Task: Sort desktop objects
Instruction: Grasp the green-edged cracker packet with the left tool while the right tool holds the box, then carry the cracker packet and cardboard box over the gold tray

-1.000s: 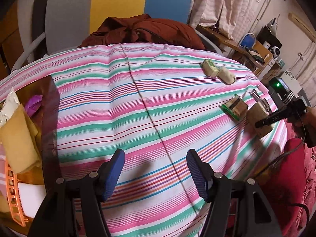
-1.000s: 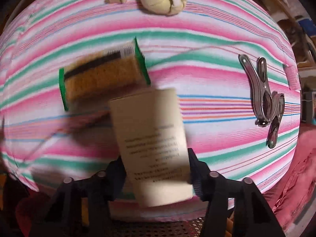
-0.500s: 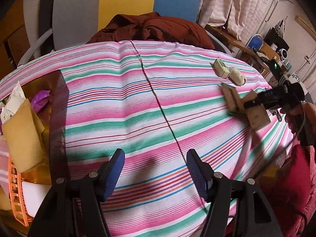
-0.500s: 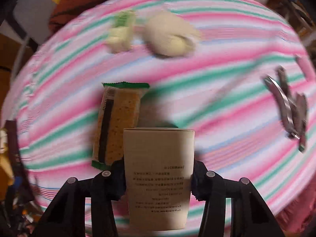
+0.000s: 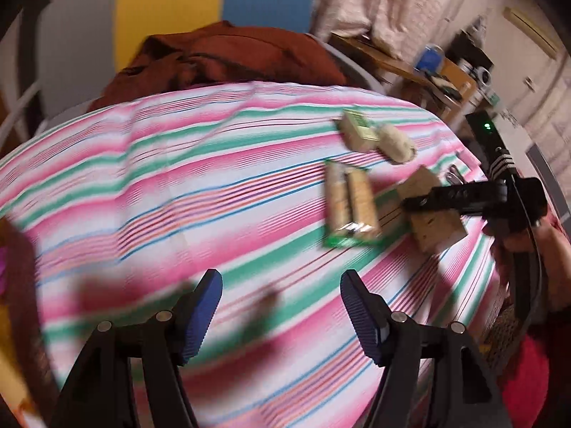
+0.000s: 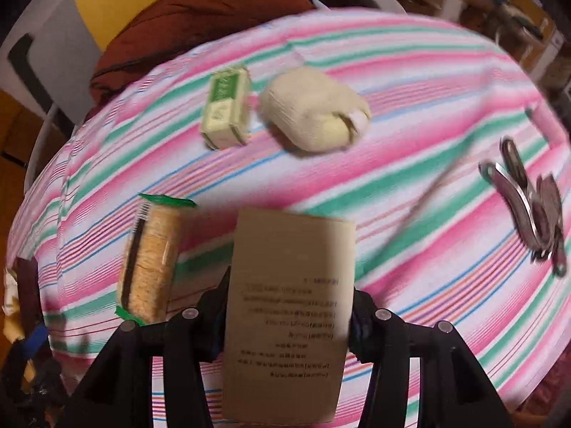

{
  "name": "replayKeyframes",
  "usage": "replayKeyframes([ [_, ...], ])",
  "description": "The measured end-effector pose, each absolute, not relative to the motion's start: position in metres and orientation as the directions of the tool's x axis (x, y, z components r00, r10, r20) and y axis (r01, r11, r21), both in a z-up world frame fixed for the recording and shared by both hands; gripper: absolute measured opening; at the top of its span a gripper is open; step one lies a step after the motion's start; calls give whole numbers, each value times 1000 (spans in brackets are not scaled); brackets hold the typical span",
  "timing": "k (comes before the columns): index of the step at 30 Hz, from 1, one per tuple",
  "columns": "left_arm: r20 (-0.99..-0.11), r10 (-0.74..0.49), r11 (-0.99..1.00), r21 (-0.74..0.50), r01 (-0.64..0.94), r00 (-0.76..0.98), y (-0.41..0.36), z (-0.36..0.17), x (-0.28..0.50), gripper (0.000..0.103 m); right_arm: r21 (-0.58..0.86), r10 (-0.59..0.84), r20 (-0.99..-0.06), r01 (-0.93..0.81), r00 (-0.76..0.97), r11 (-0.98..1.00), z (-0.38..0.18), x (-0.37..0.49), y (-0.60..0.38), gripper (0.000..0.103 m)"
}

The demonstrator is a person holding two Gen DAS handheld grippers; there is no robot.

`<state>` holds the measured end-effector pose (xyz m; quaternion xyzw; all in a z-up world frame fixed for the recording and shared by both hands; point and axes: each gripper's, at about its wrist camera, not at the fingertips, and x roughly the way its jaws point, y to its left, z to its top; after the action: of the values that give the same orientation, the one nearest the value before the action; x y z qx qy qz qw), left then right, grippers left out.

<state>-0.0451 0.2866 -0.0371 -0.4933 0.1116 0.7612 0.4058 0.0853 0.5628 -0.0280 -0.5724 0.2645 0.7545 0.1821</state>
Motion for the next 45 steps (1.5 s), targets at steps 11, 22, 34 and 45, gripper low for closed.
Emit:
replayKeyframes([
  [11, -890, 439, -566, -168, -807, -123, 403, -67, -53, 70, 261, -81, -947, -597, -310, -759, -24, 96, 566, 61],
  [22, -843, 462, -544, -24, -839, -275, 397, -86, -42, 50, 202, -30, -955, -573, -295, -794, -27, 85, 558, 57],
  [34, -783, 563, -601, -168, -781, -265, 326, -84, -32, 49, 266, -79, -931, -515, -356, -815, -27, 65, 552, 51],
  [45, -757, 583, -662, -233, -712, -295, 253, -78, -21, 49, 319, -143, -914, -453, -380, -832, -28, 56, 532, 51],
])
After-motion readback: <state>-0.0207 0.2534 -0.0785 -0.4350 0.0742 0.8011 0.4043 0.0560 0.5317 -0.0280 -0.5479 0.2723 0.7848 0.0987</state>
